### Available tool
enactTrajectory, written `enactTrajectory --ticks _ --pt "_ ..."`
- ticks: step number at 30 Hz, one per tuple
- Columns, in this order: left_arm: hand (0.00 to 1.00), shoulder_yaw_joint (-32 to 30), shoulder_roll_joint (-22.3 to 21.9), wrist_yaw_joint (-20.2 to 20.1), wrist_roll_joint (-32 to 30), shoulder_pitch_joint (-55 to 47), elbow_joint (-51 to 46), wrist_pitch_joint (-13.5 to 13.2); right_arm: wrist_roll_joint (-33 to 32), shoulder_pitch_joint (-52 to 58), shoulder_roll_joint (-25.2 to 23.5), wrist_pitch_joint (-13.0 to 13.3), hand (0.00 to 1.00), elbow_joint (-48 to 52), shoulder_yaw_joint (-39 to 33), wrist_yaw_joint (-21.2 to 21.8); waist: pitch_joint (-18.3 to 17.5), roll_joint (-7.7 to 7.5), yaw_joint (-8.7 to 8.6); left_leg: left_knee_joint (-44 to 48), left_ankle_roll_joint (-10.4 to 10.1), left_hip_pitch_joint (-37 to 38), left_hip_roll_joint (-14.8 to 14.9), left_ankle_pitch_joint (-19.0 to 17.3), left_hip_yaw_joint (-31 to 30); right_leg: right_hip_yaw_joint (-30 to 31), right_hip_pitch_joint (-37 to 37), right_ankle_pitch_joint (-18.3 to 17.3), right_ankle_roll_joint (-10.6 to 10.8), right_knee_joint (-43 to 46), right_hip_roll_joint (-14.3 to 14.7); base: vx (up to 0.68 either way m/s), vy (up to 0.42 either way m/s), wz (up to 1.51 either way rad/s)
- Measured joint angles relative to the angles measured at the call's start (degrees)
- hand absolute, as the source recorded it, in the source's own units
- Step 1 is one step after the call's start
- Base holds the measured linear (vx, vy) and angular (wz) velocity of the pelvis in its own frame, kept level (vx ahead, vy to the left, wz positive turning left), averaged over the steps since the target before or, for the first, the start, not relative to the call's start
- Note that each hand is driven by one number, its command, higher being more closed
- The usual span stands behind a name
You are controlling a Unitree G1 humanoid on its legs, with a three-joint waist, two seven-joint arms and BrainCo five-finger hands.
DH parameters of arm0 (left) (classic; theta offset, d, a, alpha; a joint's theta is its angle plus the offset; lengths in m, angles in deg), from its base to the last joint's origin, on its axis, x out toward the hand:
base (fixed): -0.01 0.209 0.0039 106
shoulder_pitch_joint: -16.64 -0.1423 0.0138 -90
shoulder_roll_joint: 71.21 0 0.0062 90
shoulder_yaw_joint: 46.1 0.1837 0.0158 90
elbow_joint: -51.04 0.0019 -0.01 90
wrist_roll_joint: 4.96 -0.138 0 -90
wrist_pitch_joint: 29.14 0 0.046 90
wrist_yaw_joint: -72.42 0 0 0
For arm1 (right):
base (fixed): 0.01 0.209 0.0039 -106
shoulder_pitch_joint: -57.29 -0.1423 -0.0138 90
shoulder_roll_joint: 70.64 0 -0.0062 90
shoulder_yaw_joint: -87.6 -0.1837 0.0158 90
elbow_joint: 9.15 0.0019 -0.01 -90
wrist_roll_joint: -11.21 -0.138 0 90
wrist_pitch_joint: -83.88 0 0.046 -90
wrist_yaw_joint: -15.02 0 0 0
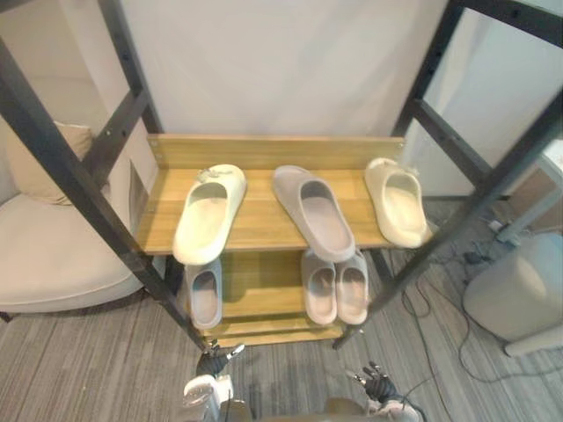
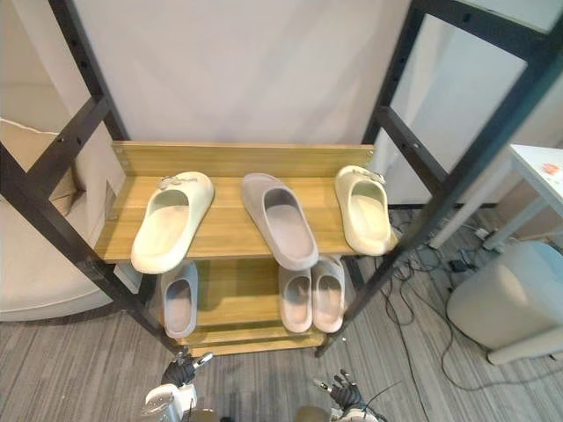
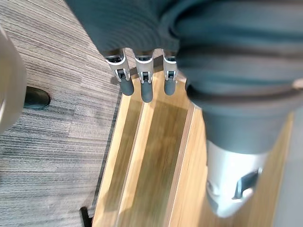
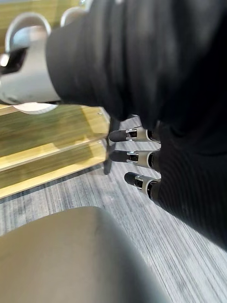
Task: Organize the slippers on the shoe rack
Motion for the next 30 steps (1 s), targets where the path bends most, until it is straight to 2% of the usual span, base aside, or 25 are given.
enactTrajectory --ticks 2,5,11,18,21,25,26,30 --pt "0.00 0.5 -1.1 0.0 0.0 -0.4 0.9 0.0 1.2 0.0 1.8 -0.1 0.00 -1.2 -0.3 0.0 -1.4 2.52 0.15 -2.1 -0.8 1.2 1.3 0.5 -0.4 -0.9 2.7 1.5 -0.8 -4.0 1.1 0.27 -0.143 0.06" --pt "0.00 1.3 -1.5 0.0 0.0 -0.8 2.1 0.0 1.3 -0.4 2.3 0.0 0.00 -2.5 -1.2 -0.1 -2.1 3.78 0.08 -5.6 -1.9 4.8 2.3 1.1 -0.7 -1.4 6.6 2.0 -1.3 -7.8 2.5 0.20 -0.101 0.00" --pt "0.00 3.3 -0.9 -0.1 0.0 0.0 3.3 -0.1 1.1 -1.2 1.7 0.0 0.00 -4.4 -1.5 -0.2 -2.1 3.02 0.01 -6.7 -2.3 5.8 3.3 1.5 -0.8 -1.7 9.0 3.6 -2.4 -12.4 3.7 0.06 -0.055 -0.04" --pt "0.00 4.5 -0.4 0.0 -0.2 0.1 3.4 -0.1 0.6 -0.8 1.3 0.5 0.00 -3.4 -0.9 -0.7 -1.9 2.13 0.01 -6.7 -2.2 6.1 2.4 1.6 -0.7 -1.6 9.9 4.6 -1.7 -13.6 2.9 -0.04 0.009 0.00" --pt "0.00 4.9 -0.1 0.1 -0.4 0.1 3.2 -0.1 0.5 2.6 1.3 0.7 0.00 3.9 3.4 -1.2 -1.2 1.75 -0.02 -6.7 -2.1 6.2 2.1 1.6 -0.7 -1.1 9.7 4.7 -1.5 -13.6 2.7 -0.11 0.008 0.00" --pt "0.00 7.2 0.4 0.3 -1.4 0.1 2.8 0.0 0.9 9.7 1.2 0.4 0.00 17.8 8.9 -1.3 -0.8 1.79 -0.34 -8.0 -2.1 6.6 2.5 1.7 -0.1 0.3 9.2 4.7 -1.4 -13.3 3.0 -0.13 -0.030 -0.13" --pt "0.00 7.4 0.3 0.4 -2.0 -0.2 1.8 0.1 1.7 12.9 1.2 0.1 0.00 24.2 10.3 -1.2 -0.8 1.88 -0.44 -8.5 -2.2 6.6 2.7 1.7 1.0 1.1 8.2 4.7 -1.4 -12.8 3.3 -0.13 -0.051 -0.33" --pt "0.00 8.8 0.2 0.5 -2.5 -1.9 -0.2 0.5 3.3 22.3 1.3 -0.1 0.00 44.2 11.8 -1.1 -1.1 2.12 -2.42 -8.8 -2.6 5.5 3.4 2.1 2.9 2.6 5.0 4.5 -1.7 -10.2 4.0 -0.05 -0.057 -0.29"
